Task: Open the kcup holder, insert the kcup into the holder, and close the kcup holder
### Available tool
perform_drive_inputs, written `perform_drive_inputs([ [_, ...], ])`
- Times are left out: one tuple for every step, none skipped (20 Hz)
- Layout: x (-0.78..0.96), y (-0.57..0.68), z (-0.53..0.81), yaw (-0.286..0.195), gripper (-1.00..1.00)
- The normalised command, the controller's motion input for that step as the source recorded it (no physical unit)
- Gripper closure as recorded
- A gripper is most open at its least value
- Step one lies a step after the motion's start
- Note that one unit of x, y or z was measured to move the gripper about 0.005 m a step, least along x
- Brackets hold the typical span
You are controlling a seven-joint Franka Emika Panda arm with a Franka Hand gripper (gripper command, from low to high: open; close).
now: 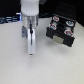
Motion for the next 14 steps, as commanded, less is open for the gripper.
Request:
perform_drive_inputs([
  [0.08,0.06,0.17,-0.128,1.0],
  [0.1,0.04,0.22,-0.116,1.0],
  [0.09,0.05,0.18,-0.115,1.0],
  [0.08,0.06,0.26,-0.1,1.0],
  [0.05,0.13,0.41,-0.064,1.0],
  [0.05,0.14,0.48,-0.04,1.0],
  [0.1,0.22,0.69,-0.022,1.0],
  [0.13,0.33,0.83,0.006,1.0],
  [0.12,0.36,0.81,0.011,1.0],
  [0.17,0.39,0.9,0.007,1.0],
  [0.16,0.41,0.92,0.007,1.0],
  [0.14,0.42,0.88,0.011,1.0],
  [0.16,0.44,0.91,0.011,1.0],
  [0.15,0.47,0.91,0.007,1.0],
])
